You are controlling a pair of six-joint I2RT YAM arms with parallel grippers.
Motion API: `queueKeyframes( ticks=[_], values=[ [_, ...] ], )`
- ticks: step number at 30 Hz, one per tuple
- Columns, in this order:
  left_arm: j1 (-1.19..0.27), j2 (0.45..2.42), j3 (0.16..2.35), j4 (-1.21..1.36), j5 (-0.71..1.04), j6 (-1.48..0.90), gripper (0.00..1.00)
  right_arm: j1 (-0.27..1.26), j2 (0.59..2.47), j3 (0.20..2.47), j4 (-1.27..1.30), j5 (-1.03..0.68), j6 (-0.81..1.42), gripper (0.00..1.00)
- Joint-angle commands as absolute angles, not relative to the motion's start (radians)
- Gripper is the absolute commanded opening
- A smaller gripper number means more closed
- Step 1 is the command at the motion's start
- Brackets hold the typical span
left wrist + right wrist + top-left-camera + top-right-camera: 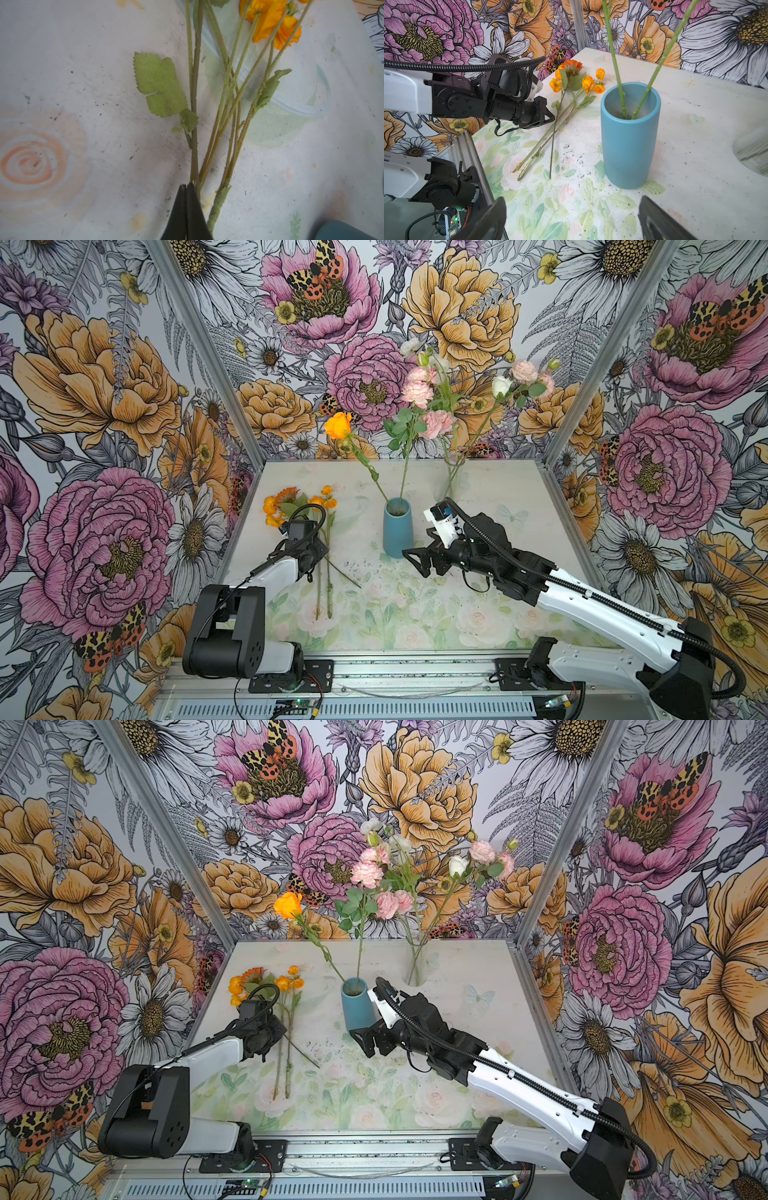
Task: Arrange the flowers into the vase
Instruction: 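Position the open left gripper around the orange-flower stems, then close the left gripper on the orange gerbera stem and lift it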
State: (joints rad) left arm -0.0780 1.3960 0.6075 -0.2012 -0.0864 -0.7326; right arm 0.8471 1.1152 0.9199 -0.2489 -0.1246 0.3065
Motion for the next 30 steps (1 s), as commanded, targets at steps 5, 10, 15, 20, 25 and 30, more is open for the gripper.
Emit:
queueKeyframes(
  ticks=[5,10,15,20,25,30],
  values=[
    [-0.067,1.393,0.649,-0.216,-0.106,-0.712,0.13,0.85,1.109,0.922,-0.226,-0.128,0.31,1.0],
    [-0.064,1.398,0.652,-0.203,-0.098,-0.715,0.17,0.85,1.111,0.922,-0.226,-0.135,0.311,0.99],
    [-0.057,1.422,0.67,-0.195,-0.086,-0.716,0.17,0.85,1.108,0.919,-0.227,-0.137,0.311,0.99],
    [-0.057,1.449,0.69,-0.196,-0.089,-0.71,0.17,0.85,1.111,0.919,-0.227,-0.139,0.31,1.0],
    [-0.055,1.471,0.693,-0.186,-0.076,-0.716,0.16,0.85,1.113,0.921,-0.227,-0.145,0.307,0.99],
    [-0.055,1.477,0.692,-0.185,-0.081,-0.714,0.16,0.85,1.116,0.92,-0.226,-0.149,0.307,1.0]
  ],
)
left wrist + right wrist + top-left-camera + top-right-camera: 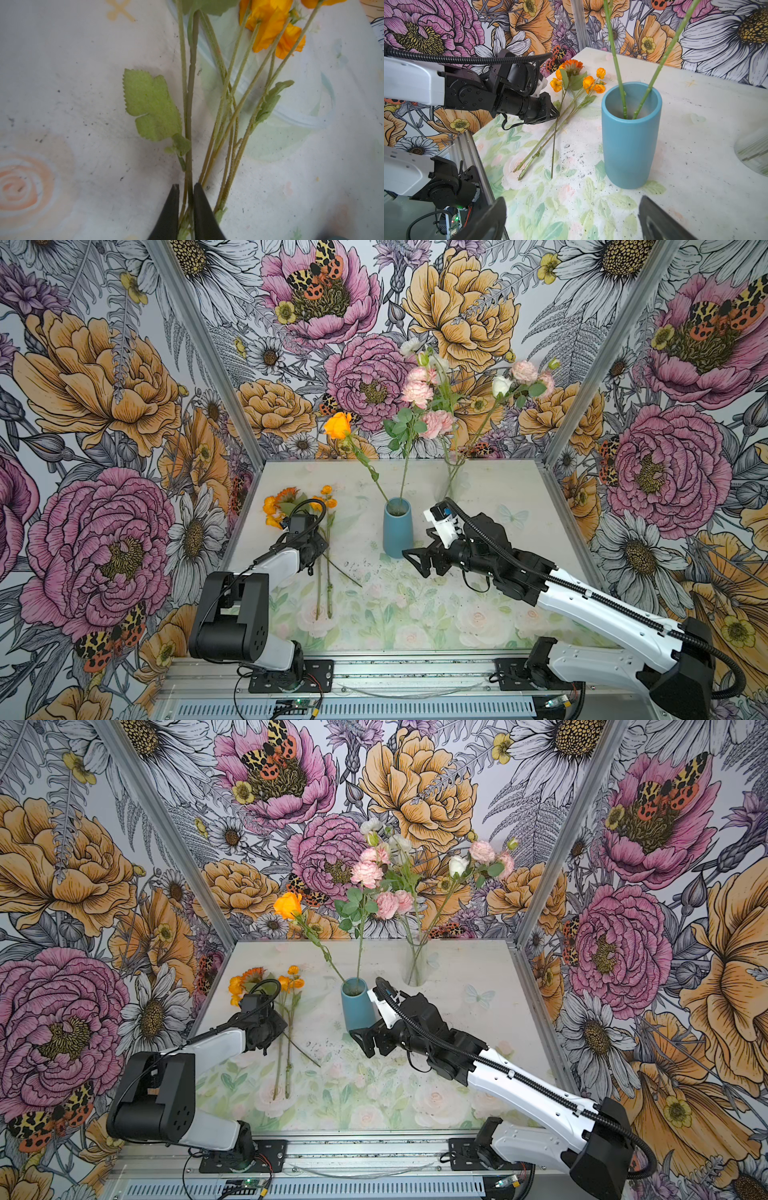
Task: Arrange the flowers into the vase
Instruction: 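Close the left gripper on the orange gerbera stem and lift it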
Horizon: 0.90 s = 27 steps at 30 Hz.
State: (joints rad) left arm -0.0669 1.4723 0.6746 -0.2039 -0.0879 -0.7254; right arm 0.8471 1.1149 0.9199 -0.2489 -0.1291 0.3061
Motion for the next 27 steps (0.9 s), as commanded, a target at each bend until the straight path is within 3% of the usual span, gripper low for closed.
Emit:
queueKeyframes(
  ticks=[1,10,16,27],
  values=[
    [-0.055,1.476,0.692,-0.184,-0.08,-0.714,0.14,0.85,1.117,0.919,-0.227,-0.151,0.307,0.99],
    [-0.055,1.482,0.702,-0.184,-0.065,-0.706,0.0,0.85,1.122,0.92,-0.227,-0.16,0.307,0.99],
    [-0.055,1.438,0.713,-0.195,-0.023,-0.69,0.0,0.85,1.114,0.914,-0.228,-0.158,0.307,0.99],
    [-0.084,1.155,0.713,-0.264,0.005,-0.559,0.0,0.85,1.144,0.937,-0.224,-0.17,0.311,1.0]
  ],
)
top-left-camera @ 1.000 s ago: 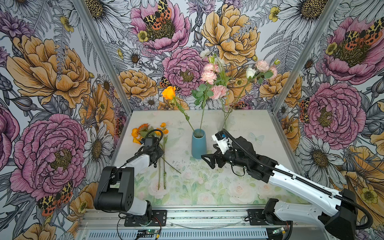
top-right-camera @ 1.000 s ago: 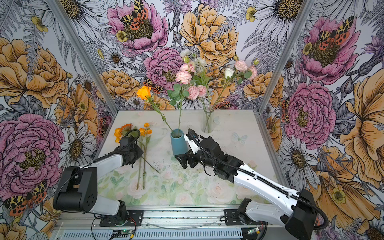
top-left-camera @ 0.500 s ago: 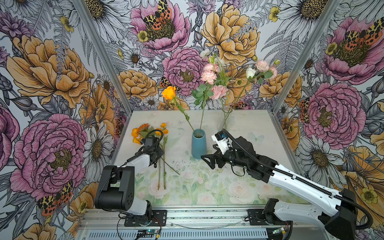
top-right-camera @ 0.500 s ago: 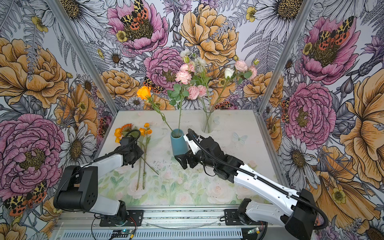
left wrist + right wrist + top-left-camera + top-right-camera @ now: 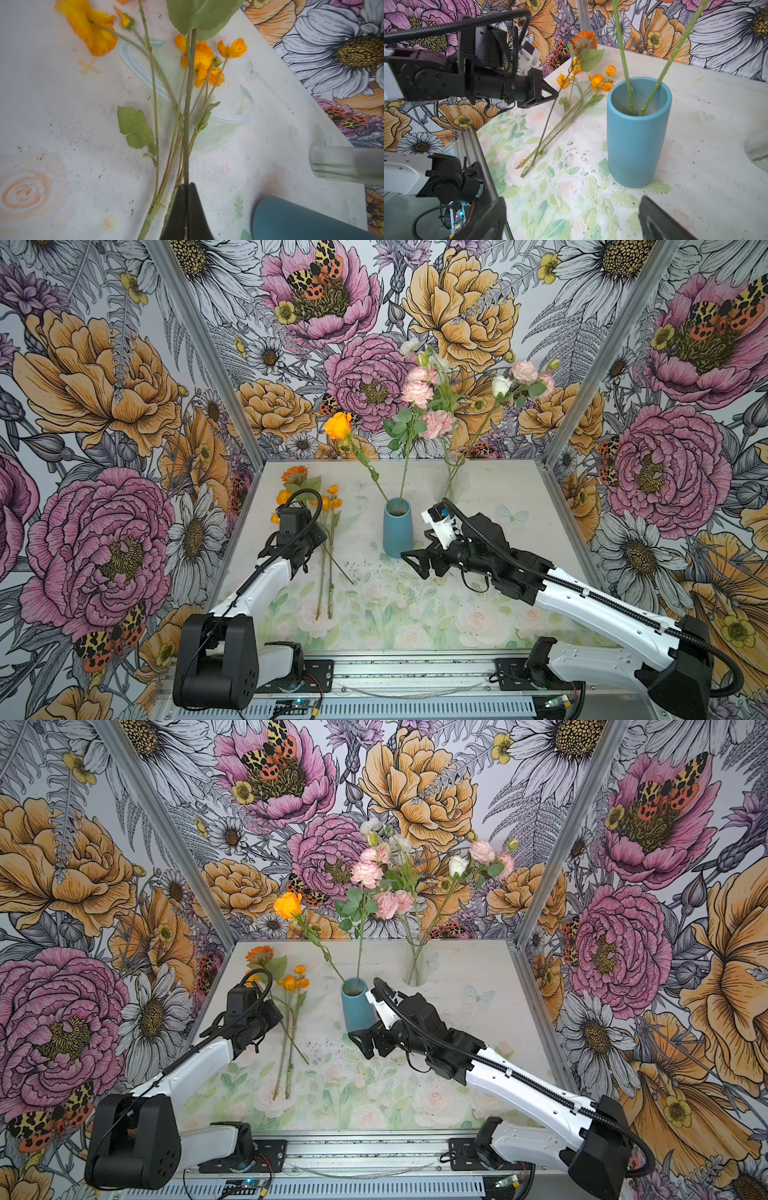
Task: Arrange the flowers into the vase
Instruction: 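Close the left gripper on the orange gerbera stem and lift it, then raise the gerbera with the left gripper while the right gripper reaches its stem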
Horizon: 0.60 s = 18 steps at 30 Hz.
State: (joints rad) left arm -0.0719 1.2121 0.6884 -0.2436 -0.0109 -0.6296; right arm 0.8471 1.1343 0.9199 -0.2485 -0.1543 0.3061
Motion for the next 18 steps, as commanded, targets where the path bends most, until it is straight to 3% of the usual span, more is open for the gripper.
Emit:
queueKeyframes(
  ticks=[1,10,18],
  values=[
    [-0.097,1.125,0.713,-0.268,-0.011,-0.539,0.0,0.85,1.147,0.942,-0.222,-0.17,0.311,0.99],
    [-0.147,0.864,0.631,-0.182,-0.047,-0.445,0.0,0.854,1.221,1.009,-0.201,-0.234,0.338,0.99],
    [-0.331,0.493,0.546,-0.156,-0.173,-0.42,0.0,0.889,1.395,1.15,-0.064,-0.326,0.407,0.96]
  ],
)
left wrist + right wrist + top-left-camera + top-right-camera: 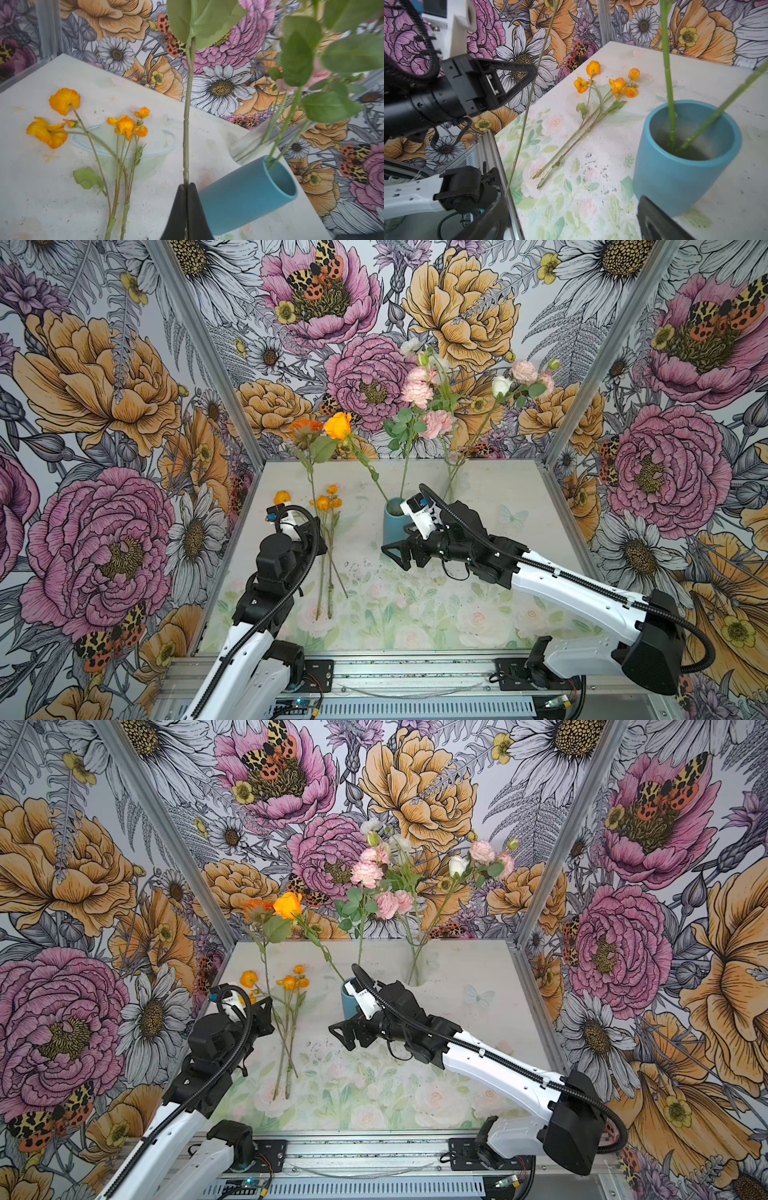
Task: Arrange the flowers into the vase
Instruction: 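Raise the gerbera with the left gripper while the right gripper reaches its stem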
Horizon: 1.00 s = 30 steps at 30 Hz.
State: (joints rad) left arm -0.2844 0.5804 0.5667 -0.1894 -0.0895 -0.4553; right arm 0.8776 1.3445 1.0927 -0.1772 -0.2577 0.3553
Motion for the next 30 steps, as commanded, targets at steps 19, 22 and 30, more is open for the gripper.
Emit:
queueKeyframes(
  ticks=[19,22,30],
  values=[
    [-0.533,0.308,0.604,-0.097,-0.216,-0.3,0.0,1.01,1.675,1.502,-0.034,-0.557,0.403,0.81],
    [-0.534,0.304,0.614,-0.092,-0.188,-0.317,0.0,1.023,1.691,1.514,-0.034,-0.547,0.397,0.79],
    [-0.534,0.322,0.621,-0.05,-0.143,-0.356,0.0,1.033,1.703,1.539,-0.035,-0.539,0.377,0.74]
  ],
)
